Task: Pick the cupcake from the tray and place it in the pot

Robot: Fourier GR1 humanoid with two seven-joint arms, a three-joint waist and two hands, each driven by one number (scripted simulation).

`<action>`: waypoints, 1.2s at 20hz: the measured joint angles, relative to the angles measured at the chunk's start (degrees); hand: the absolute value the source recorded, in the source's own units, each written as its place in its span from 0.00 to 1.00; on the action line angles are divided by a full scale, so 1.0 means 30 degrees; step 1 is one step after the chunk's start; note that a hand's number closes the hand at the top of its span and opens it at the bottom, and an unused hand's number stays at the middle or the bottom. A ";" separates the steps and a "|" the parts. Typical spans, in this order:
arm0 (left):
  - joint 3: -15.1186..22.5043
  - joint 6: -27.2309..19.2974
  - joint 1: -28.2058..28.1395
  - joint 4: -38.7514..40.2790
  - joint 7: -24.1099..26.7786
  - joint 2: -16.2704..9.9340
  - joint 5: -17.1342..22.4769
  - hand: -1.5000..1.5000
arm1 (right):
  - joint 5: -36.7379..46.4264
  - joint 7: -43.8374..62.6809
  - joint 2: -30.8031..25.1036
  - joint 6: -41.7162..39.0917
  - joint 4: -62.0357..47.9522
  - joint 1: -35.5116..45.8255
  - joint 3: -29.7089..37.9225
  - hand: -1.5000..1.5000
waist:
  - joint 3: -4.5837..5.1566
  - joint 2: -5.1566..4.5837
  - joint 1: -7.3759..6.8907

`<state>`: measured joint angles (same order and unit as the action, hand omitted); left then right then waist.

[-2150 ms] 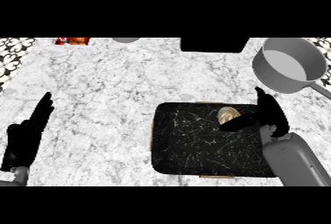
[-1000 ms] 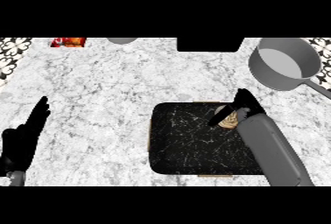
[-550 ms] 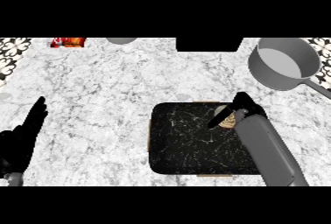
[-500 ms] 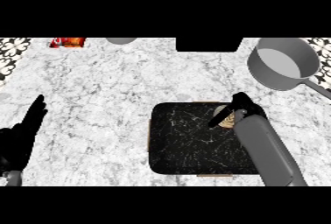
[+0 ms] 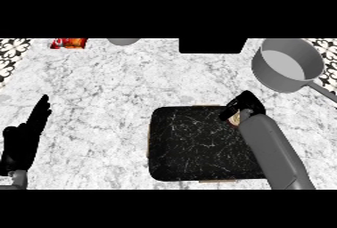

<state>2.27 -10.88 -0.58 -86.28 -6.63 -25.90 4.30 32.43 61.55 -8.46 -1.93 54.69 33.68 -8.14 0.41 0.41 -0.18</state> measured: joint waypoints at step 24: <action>-0.0544 0.0652 -0.0400 -0.0231 0.0044 0.0582 -0.0674 0.50 | 0.7706 -0.3662 -0.2192 0.3103 -0.3612 0.7488 -0.3248 1.00 | -0.0120 -0.0077 -0.0062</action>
<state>0.64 -8.92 -1.78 -86.97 -6.50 -24.16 2.27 55.55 50.57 -15.04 7.38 43.85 56.14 -17.88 0.06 0.18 -0.36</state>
